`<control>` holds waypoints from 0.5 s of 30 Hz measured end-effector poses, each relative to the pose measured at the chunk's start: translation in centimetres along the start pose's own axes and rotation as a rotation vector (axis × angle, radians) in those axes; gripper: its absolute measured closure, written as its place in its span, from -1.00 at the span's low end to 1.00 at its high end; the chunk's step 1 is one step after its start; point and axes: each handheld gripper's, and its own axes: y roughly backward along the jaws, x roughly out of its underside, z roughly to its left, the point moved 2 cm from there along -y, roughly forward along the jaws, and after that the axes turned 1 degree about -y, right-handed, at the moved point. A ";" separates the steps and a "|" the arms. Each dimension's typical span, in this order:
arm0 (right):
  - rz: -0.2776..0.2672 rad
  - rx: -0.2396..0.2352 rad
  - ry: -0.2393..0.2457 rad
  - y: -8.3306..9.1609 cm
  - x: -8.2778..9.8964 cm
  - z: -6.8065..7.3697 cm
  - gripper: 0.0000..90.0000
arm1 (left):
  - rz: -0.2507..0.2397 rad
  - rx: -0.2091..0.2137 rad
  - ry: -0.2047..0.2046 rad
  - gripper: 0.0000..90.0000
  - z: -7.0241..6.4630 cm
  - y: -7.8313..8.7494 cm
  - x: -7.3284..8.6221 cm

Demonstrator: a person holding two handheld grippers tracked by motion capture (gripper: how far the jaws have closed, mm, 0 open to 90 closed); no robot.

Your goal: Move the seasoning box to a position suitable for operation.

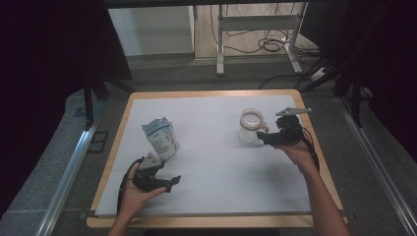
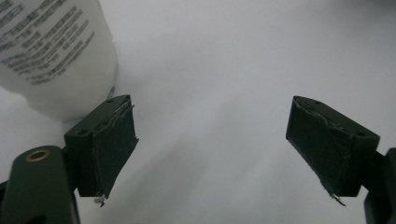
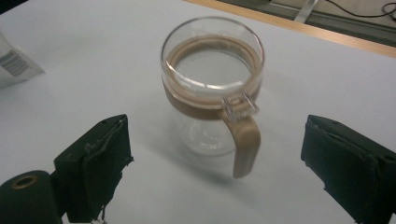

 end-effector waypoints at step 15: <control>0.092 -0.009 0.043 -5.6 -3.4 0.4 -0.90 | -0.022 0.020 0.019 -0.64 -0.2 0.1 -0.2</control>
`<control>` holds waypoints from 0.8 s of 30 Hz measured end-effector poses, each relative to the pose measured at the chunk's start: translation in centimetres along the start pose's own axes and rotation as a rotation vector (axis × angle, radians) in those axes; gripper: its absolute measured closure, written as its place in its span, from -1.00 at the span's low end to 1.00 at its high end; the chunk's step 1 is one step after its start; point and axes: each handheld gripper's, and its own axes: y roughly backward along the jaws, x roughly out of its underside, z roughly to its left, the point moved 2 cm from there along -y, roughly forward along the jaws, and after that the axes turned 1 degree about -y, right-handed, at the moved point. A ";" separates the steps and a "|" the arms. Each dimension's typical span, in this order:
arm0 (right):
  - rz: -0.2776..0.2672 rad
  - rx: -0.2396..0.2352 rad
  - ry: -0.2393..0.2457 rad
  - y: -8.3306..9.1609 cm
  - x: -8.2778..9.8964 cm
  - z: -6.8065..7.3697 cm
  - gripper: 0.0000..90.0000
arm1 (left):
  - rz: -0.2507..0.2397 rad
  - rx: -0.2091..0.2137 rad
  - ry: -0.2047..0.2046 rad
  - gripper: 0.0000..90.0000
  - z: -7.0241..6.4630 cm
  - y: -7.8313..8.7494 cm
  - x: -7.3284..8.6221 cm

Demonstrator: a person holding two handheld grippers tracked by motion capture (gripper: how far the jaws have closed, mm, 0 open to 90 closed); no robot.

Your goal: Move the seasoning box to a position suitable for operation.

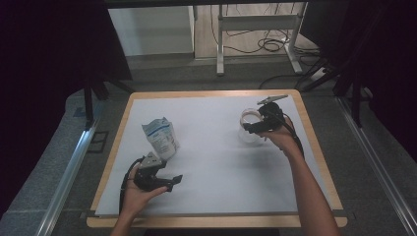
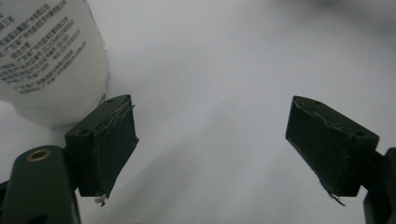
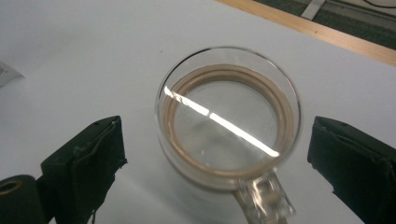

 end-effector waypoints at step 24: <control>0.041 -0.005 -0.031 -5.4 0.7 -0.8 -0.79 | -0.012 -0.006 0.015 -0.64 0.8 0.5 0.9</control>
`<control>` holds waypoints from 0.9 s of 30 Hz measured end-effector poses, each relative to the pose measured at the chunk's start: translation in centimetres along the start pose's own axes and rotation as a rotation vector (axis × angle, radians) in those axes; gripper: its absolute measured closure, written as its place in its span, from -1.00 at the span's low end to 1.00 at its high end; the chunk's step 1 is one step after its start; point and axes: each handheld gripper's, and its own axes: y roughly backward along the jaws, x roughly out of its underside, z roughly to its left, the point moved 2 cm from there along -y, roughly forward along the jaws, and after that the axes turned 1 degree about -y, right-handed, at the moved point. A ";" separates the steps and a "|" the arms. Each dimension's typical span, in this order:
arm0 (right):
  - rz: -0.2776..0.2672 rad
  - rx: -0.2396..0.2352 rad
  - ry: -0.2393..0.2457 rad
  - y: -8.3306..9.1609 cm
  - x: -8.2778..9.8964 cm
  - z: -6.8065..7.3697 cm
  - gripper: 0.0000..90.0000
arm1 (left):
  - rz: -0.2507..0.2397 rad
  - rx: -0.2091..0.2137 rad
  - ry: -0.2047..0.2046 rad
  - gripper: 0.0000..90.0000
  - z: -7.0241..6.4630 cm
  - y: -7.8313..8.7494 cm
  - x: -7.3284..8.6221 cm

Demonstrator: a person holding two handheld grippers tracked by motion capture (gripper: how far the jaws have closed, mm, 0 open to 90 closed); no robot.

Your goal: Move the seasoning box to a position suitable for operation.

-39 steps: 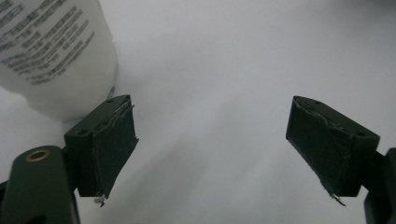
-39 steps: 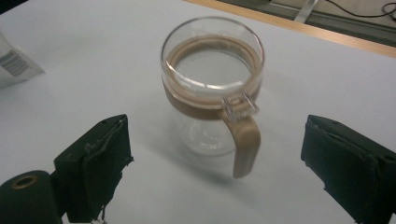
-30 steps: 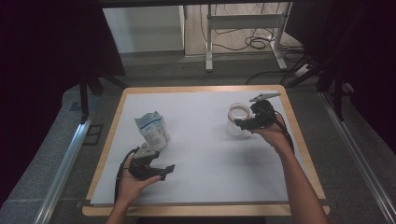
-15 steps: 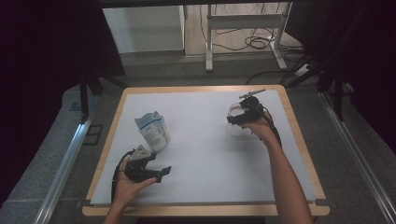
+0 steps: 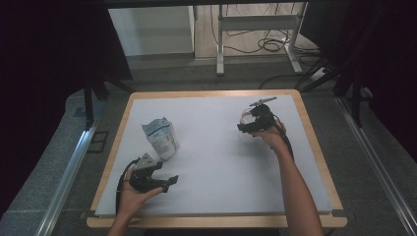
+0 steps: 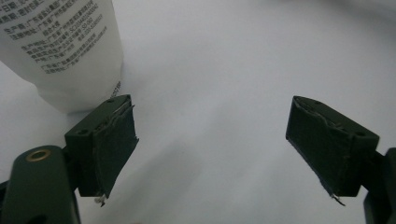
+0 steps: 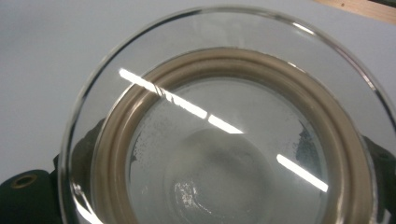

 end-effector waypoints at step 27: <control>-0.008 0.002 0.103 3.2 -0.4 1.5 -0.75 | -0.016 -0.010 -0.017 -0.63 -0.3 0.4 0.2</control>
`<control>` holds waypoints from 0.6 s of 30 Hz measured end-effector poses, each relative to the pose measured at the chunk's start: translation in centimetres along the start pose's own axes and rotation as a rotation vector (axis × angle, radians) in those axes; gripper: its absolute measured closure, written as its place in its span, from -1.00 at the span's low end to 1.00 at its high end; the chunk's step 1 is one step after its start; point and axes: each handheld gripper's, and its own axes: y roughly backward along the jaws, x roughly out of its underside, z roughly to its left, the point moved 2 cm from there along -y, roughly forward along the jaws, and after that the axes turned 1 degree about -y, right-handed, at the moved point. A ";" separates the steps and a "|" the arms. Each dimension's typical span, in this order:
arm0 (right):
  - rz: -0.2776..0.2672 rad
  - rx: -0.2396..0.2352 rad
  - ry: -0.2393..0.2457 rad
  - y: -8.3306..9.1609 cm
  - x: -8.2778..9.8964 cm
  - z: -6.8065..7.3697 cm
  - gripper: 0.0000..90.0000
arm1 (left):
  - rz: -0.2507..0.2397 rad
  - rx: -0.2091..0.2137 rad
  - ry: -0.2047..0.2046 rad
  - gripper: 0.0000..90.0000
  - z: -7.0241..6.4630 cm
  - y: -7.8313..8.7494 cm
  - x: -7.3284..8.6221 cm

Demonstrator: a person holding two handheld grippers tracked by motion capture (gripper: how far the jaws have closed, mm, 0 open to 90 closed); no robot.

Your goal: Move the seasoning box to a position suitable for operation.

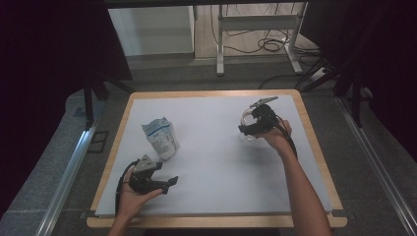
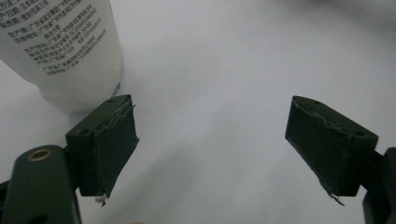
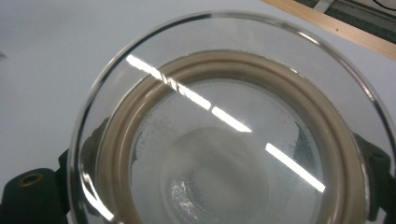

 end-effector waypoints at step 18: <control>-0.018 -0.084 0.063 5.1 4.0 4.1 -0.75 | 0.004 0.005 -0.005 -0.63 -0.3 0.1 0.0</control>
